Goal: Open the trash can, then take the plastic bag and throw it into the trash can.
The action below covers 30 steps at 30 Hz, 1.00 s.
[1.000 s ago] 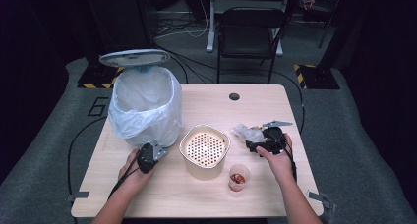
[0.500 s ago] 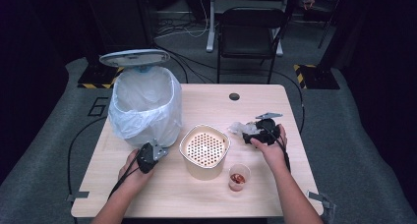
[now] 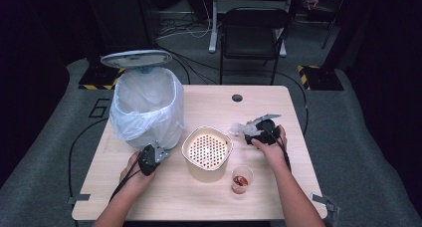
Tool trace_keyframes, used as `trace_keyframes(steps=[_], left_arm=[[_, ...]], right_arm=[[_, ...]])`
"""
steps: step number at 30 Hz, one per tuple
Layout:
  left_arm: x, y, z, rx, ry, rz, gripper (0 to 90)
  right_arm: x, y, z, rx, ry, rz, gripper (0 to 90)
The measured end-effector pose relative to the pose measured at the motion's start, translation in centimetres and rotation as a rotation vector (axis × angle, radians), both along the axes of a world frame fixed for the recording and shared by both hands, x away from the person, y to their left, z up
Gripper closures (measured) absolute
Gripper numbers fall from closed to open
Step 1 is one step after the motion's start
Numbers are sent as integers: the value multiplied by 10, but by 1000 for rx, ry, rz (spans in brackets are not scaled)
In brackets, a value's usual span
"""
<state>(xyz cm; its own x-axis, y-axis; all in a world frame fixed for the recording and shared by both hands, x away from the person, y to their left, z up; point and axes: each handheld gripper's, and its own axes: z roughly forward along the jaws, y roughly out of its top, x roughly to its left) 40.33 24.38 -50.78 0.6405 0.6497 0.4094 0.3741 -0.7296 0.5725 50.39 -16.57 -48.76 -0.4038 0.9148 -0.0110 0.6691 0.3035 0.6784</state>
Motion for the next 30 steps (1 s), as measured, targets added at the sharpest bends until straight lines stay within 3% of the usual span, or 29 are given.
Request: trace_keyframes(steps=[6, 12, 16, 21, 24, 30], left_arm=[[0, 0, 0, -1, 0, 0, 900], [0, 0, 0, 0, -1, 1, 900], [0, 0, -1, -2, -5, 1, 900], [0, 0, 0, -1, -1, 1, 900], [0, 0, 0, -1, -1, 2, 900], [0, 0, 0, -3, -5, 1, 900]], right_arm=[[4, -1, -5, -11, -2, -10, 75], [7, -1, -8, -21, -26, -14, 157], [8, -2, -8, -6, -11, -30, 161], [5, -1, -4, -9, -28, -35, 120], [4, 0, 1, -18, -17, -54, 35], [2, 6, 18, -4, -21, -72, 21]])
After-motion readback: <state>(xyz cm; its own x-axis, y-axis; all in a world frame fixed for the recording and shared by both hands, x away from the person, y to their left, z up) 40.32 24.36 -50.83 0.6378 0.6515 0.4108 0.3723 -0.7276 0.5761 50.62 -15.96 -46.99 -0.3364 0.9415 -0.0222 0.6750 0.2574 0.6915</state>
